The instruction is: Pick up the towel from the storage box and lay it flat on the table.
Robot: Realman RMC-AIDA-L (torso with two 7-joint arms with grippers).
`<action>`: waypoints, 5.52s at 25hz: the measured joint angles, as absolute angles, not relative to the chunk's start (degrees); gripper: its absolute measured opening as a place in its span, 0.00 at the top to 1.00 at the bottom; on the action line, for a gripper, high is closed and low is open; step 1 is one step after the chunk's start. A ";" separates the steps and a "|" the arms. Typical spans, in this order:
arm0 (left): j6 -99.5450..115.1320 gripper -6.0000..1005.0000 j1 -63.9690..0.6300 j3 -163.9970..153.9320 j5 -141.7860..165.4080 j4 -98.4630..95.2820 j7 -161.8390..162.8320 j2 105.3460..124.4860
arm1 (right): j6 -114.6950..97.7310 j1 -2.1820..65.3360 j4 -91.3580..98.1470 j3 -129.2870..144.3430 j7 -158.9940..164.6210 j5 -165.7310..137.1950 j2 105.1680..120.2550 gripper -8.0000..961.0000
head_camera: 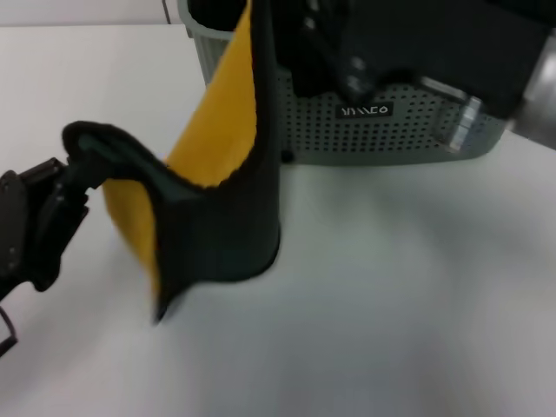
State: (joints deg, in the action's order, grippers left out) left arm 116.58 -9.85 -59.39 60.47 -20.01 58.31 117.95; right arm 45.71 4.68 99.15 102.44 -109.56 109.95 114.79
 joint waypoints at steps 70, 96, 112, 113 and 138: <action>73.34 0.98 -23.51 -66.01 97.09 -35.86 90.77 110.52 | 57.35 21.41 40.75 87.35 -107.69 114.78 115.41 0.99; 64.05 0.98 -24.43 -60.65 116.75 -49.23 94.24 115.55 | 43.08 26.70 40.80 96.07 -98.33 115.70 115.84 0.99; 62.25 0.79 -23.12 -57.68 116.36 -49.28 94.52 117.50 | 50.86 24.11 39.97 94.51 -95.00 116.83 115.15 0.78; 62.39 0.76 -22.94 -57.13 116.18 -49.31 94.53 117.68 | 51.93 23.81 39.97 93.92 -95.00 116.83 115.05 0.73; 113.24 0.32 -16.63 -56.79 91.08 -45.20 65.79 119.17 | 102.22 18.51 50.45 79.64 -111.38 102.90 113.30 0.12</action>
State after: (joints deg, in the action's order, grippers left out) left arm 113.24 -16.63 -56.79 91.08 -45.20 65.79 119.17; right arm 102.22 18.51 50.45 79.64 -111.38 102.90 113.30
